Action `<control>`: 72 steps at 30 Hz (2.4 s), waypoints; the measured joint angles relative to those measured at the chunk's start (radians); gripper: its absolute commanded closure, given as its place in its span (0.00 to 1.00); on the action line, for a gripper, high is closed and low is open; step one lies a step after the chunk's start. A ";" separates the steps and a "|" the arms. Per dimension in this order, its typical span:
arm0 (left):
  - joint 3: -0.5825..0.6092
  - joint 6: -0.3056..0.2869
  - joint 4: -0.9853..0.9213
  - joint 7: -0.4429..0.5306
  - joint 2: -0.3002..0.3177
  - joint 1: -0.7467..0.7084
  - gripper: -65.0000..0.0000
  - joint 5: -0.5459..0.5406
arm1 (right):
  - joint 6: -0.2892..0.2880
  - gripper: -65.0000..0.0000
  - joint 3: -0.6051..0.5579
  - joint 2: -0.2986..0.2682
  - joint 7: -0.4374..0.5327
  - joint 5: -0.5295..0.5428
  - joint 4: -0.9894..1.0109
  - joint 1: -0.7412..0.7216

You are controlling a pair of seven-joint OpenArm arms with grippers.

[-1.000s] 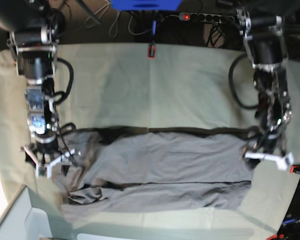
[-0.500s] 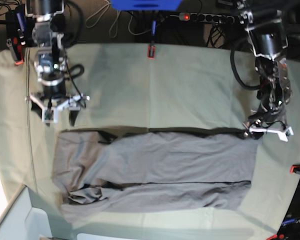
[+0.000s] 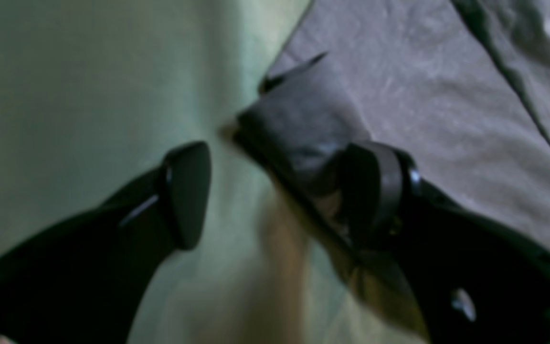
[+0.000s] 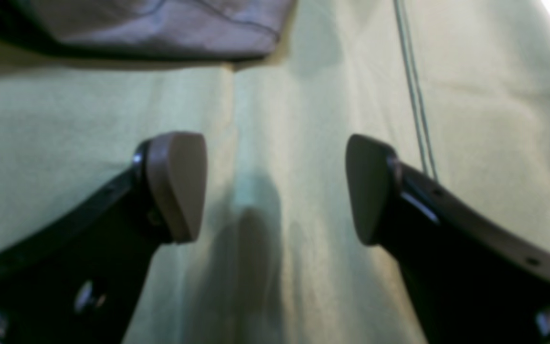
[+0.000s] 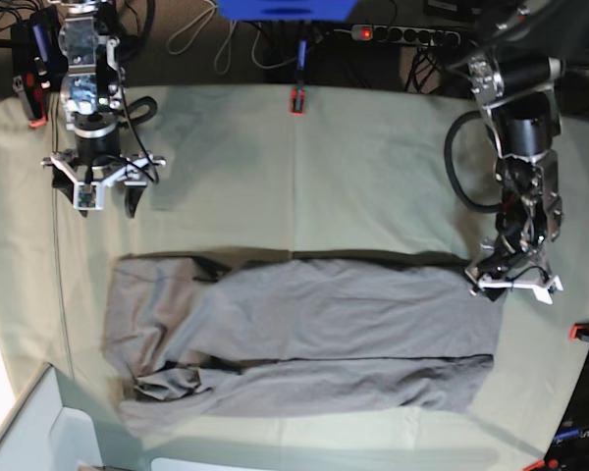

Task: Layout the t-shirt on the table in an organized manner, then fold the t-shirt properly
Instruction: 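Lower both grippers and grasp the t-shirt's edge at both ends, then pull the grasped edge with both grippers to straighten the t-shirt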

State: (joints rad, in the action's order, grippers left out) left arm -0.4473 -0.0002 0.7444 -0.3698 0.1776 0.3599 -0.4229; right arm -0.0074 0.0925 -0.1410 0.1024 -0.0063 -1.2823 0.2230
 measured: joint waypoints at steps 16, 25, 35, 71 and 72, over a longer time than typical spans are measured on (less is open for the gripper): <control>0.000 0.000 -0.038 0.040 0.001 0.035 0.65 0.001 | 0.000 0.29 -0.002 0.003 0.002 0.000 0.005 -0.031; 0.096 0.000 -0.038 0.180 0.008 0.040 1.00 -0.003 | 0.000 0.29 -0.002 0.003 0.003 0.000 0.005 -0.034; 0.095 0.000 0.014 0.172 0.006 0.005 1.00 -0.007 | 0.000 0.29 -0.008 -0.013 0.002 0.000 0.058 -0.098; 0.098 0.001 0.115 0.174 0.007 -0.038 1.00 -0.007 | -0.278 1.00 -0.005 -0.034 0.009 0.007 0.564 -0.462; 0.097 0.001 0.115 0.173 0.006 -0.038 1.00 -0.007 | -0.278 1.00 -0.003 -0.034 -0.005 0.007 0.545 -0.452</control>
State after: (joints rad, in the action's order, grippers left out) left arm -0.3500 0.0006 0.8593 -0.1967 0.1841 0.3218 -0.4297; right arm -0.2852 0.0891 -0.1749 0.0971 0.0010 -0.7372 -0.2295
